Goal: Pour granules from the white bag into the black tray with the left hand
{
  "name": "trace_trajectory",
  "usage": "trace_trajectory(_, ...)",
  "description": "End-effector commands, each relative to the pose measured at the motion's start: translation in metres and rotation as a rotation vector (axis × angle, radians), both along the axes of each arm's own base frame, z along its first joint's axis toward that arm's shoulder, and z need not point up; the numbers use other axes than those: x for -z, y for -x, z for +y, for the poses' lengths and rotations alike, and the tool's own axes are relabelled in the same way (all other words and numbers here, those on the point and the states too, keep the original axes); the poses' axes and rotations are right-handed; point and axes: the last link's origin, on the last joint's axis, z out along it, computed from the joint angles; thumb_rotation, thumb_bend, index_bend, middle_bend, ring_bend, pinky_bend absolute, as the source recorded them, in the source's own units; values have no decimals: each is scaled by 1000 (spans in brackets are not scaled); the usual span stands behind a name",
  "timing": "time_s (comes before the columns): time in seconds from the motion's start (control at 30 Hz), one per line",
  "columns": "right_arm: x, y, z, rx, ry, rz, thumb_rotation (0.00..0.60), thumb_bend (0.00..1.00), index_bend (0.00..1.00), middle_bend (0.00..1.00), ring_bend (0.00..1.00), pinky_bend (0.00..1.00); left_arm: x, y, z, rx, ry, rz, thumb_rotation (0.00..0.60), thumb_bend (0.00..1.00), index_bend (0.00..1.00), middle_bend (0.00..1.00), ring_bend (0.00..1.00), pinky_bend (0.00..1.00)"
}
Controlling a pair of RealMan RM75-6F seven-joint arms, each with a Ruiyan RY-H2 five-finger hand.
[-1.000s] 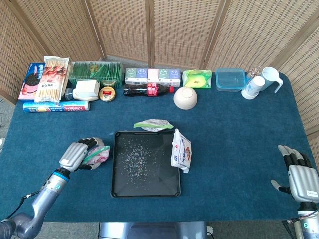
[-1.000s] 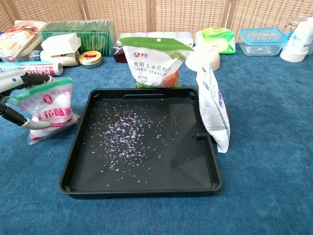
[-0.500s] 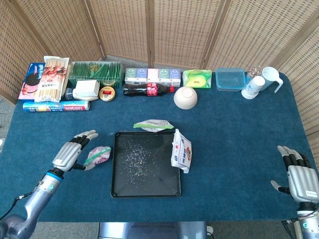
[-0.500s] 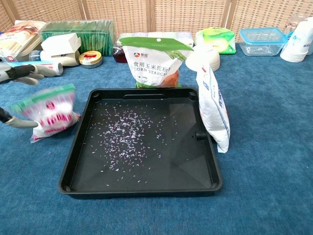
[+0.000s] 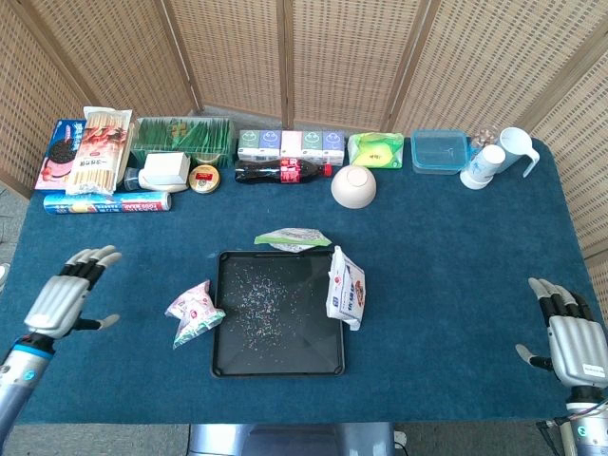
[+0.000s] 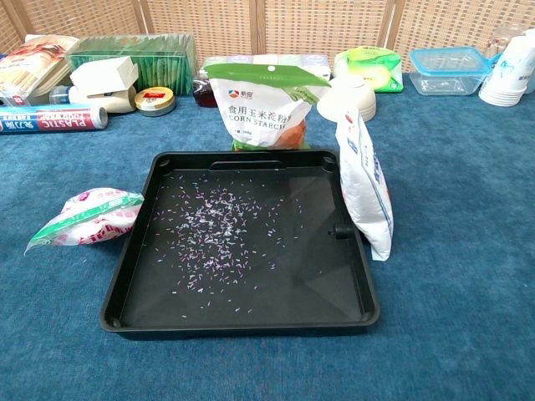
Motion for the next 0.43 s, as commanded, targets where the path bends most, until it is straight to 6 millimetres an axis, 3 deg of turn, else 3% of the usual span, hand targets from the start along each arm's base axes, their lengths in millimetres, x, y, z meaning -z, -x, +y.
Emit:
trace_trajectory(0.03, -1, 0, 0, 1, 3, 0, 600, 0, 27, 103, 123, 99, -18, 14, -20, -19, -69, 37, 600, 0, 20, 0, 5, 76)
trace_trajectory(0.17, -3, 1, -1, 2, 16, 0, 600, 0, 28, 103, 123, 99, -34, 29, -48, -79, -161, 124, 600, 0, 20, 0, 5, 76)
trace_trajectory(0.43, -4, 1, -1, 2, 22, -1, 600, 0, 27, 103, 123, 99, -41, 21, -67, -39, -213, 109, 600, 0, 20, 0, 5, 75)
